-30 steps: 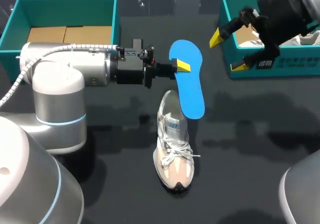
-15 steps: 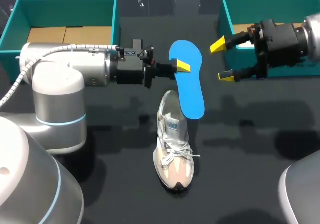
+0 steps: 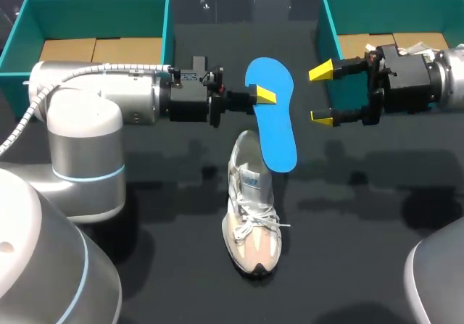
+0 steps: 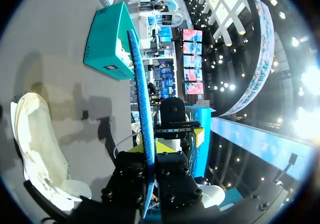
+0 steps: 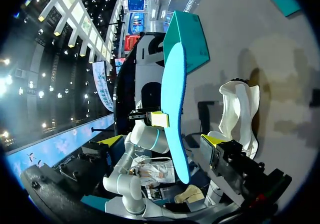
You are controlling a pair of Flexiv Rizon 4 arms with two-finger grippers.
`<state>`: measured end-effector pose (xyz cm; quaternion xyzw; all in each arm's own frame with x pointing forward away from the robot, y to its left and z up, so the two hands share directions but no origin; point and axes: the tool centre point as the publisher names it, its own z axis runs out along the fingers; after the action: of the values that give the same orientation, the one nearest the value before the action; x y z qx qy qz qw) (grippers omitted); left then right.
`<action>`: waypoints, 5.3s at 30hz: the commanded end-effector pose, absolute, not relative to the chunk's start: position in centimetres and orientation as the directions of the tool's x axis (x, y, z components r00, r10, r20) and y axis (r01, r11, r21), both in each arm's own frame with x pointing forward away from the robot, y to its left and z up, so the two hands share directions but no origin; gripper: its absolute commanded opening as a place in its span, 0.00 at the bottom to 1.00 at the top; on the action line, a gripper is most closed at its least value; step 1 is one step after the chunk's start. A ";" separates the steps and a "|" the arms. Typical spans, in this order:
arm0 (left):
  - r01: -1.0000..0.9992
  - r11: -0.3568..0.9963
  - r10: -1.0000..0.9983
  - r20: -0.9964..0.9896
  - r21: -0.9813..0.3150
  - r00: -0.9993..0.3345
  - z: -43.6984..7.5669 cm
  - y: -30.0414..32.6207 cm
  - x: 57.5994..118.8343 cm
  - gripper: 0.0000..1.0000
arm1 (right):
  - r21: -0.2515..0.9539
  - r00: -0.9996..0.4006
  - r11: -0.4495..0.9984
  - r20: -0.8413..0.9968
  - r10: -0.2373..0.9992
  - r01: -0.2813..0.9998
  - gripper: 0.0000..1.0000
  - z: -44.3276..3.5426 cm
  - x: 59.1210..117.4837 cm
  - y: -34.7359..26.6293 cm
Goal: Take the shoe out of the shoebox, open the shoe tongue, remove and reinsert the insole, then place the shoe into the shoebox
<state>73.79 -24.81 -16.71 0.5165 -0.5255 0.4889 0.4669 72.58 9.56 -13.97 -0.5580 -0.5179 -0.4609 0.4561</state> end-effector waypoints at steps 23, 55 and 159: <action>-0.156 0.053 -0.212 0.142 -0.986 -0.967 -9.2 -20.5 74.0 0.00 | -0.020 0.025 -0.039 0.991 0.130 0.999 1.00 -14.3 72.9 9.6; 0.750 0.151 -0.184 -0.764 -0.643 -0.618 -10.0 -20.5 73.2 0.00 | -0.020 0.025 -0.039 0.991 0.130 0.999 1.00 -14.3 72.9 9.6; 0.989 0.089 -0.003 -0.993 0.116 0.117 -15.0 -24.5 79.1 0.00 | 0.083 -0.094 0.090 0.987 0.131 0.992 0.00 -14.6 74.4 16.6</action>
<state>79.19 -24.31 -14.81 0.5036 0.4899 -0.4500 0.5512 74.32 16.53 -14.55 -0.4893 -0.5750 -0.4654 0.4619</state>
